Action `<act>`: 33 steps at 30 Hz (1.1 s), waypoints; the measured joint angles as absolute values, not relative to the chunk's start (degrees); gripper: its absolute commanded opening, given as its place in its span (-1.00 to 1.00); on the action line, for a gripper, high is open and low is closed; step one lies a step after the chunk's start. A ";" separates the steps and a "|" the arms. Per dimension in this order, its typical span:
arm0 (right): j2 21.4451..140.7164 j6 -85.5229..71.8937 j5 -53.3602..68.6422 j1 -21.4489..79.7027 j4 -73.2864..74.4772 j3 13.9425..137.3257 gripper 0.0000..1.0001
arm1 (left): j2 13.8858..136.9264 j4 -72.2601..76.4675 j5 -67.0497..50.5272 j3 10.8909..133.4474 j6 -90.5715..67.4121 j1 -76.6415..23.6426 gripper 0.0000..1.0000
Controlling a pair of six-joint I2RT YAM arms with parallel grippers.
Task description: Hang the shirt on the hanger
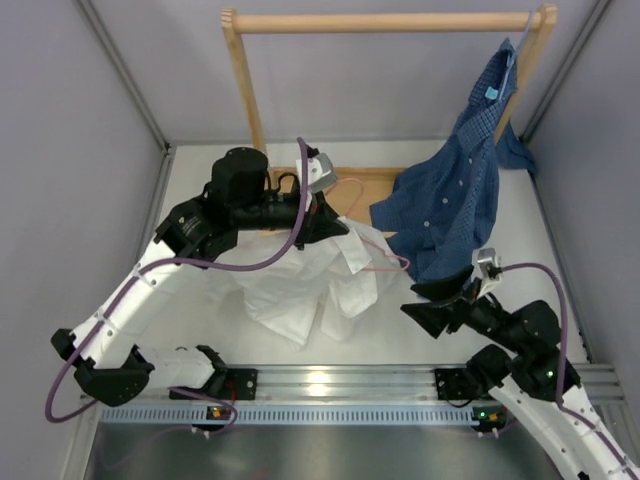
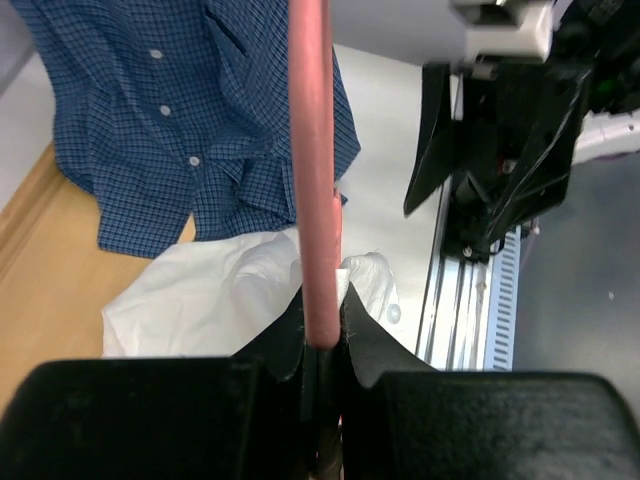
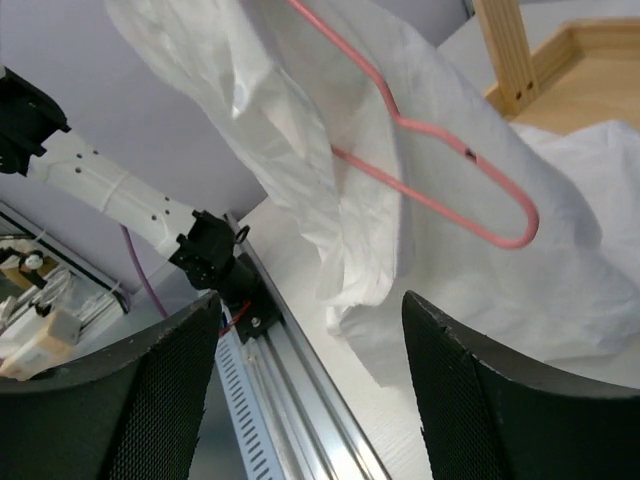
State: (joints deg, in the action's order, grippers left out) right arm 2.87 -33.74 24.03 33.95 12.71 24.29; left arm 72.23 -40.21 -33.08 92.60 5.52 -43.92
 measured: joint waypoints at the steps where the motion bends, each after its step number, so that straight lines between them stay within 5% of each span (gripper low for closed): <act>1: 3.51 -34.68 24.43 33.95 12.23 22.98 0.37 | 71.07 -38.87 -32.08 91.44 4.25 -43.92 -1.00; 11: 19.57 -39.24 25.47 33.95 -3.97 16.32 0.10 | 66.13 -29.08 -28.08 85.97 -4.97 -43.92 -1.00; 15: 25.80 -40.86 25.98 33.95 -14.11 14.87 -0.29 | 66.11 -27.20 -27.73 85.08 -6.63 -43.92 -1.00; 17: 28.60 -41.08 25.98 33.95 -17.47 14.50 -0.63 | 66.11 -26.52 -27.59 84.58 -7.42 -43.92 -1.00; 18: 29.58 -40.95 25.76 33.95 -18.70 14.48 -1.00 | 66.11 -26.48 -27.57 84.42 -7.64 -43.92 -1.00; 25: 27.49 -36.97 15.84 33.93 -11.90 16.71 -1.00 | 63.33 -25.91 -25.12 82.02 -7.11 -43.92 -1.00; 33: 31.40 -29.50 7.97 33.78 3.57 33.21 -1.00 | 54.28 -26.11 -23.77 78.04 -4.58 -44.07 -1.00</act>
